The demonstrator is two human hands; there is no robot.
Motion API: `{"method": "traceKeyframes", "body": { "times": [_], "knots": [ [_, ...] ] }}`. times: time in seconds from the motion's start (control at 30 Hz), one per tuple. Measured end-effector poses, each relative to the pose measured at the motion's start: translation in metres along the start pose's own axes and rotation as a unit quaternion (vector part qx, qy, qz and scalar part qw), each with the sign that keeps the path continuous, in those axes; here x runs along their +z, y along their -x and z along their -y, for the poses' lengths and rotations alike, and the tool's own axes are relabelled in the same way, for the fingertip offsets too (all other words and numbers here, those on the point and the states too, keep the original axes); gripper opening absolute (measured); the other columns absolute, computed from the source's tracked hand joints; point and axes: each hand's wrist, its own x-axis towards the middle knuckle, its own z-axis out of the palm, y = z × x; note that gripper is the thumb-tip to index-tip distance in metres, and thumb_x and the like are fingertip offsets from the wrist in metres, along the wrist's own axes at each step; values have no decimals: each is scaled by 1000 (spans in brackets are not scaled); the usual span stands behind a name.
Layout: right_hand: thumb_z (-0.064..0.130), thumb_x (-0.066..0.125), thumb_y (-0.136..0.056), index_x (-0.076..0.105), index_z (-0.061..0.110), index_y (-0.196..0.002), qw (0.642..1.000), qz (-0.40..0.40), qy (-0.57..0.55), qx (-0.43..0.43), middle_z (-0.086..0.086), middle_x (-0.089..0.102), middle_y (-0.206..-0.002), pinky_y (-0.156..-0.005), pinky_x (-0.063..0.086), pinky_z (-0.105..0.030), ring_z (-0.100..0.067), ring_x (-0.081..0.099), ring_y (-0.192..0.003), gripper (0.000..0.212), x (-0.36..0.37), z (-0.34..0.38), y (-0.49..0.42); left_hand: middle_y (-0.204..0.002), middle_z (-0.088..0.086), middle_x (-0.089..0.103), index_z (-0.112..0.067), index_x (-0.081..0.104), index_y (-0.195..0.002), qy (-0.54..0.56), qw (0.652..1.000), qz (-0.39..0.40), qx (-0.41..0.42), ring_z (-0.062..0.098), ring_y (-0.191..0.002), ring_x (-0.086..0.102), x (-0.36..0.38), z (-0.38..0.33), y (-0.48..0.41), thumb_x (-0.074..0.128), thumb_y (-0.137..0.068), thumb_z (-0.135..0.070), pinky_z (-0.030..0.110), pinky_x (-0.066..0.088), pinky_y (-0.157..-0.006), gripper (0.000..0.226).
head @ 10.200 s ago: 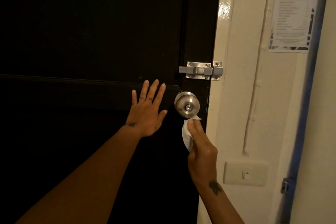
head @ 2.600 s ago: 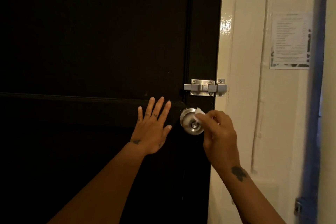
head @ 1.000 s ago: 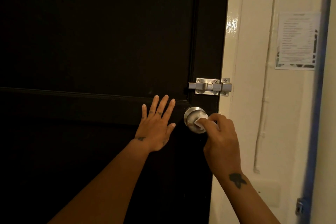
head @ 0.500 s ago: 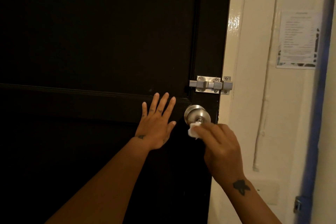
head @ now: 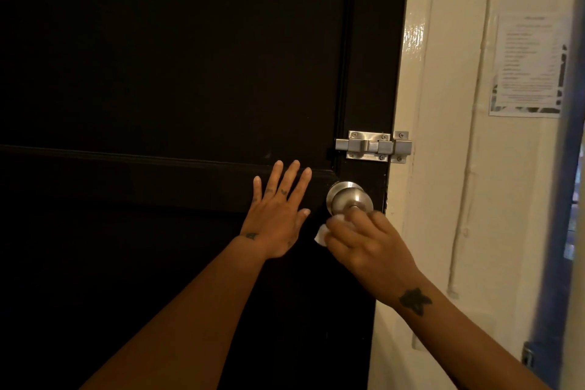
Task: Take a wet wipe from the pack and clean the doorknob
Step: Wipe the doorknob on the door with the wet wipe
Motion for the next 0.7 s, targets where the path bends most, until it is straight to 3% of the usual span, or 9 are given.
{"method": "traceKeyframes", "body": {
  "times": [0.13, 0.27, 0.4, 0.57, 0.7],
  "knots": [
    [22, 57, -78, 67, 18, -84, 999, -22, -28, -9, -2, 72, -86, -69, 34, -25, -18, 63, -77, 13, -3, -2, 17, -155, -3, -25, -33, -29, -128, -10, 1000, -1, -6, 22, -141, -28, 0, -1, 0, 29, -98, -37, 48, -14, -113, 66],
    [22, 57, -79, 58, 13, -92, 992, -108, -47, 50, -9, 72, -89, -65, 45, -30, -21, 52, -85, 15, -7, -6, 6, -155, -3, -25, -33, -29, -129, -12, 1000, 0, -7, 22, -141, -28, 1, -1, 0, 29, -98, -37, 48, -15, -112, 66],
    [21, 74, -69, 68, 15, -83, 998, -52, -27, 26, -4, 71, -90, -63, 46, -29, -20, 62, -78, 16, 1, -7, -6, -155, -3, -25, -34, -29, -128, -11, 1000, -1, -4, 19, -137, -31, 1, 0, -1, 29, -98, -38, 47, -16, -110, 65],
    [21, 63, -70, 68, 19, -77, 1000, 4, -26, 4, -1, 71, -83, -68, 32, -25, -18, 63, -74, 9, 6, -3, 23, -155, -3, -25, -34, -29, -128, -11, 1000, -2, -2, 20, -138, -30, 1, 0, 0, 29, -98, -37, 46, -16, -110, 65],
    [13, 50, -81, 67, 13, -77, 994, -45, -62, 82, -8, 72, -82, -65, 35, -27, -19, 48, -82, 18, 5, -11, 47, -156, -3, -24, -32, -29, -128, -12, 1000, -4, -4, 15, -129, -35, 0, 0, 0, 30, -98, -37, 44, -19, -106, 66]
  ]
}}
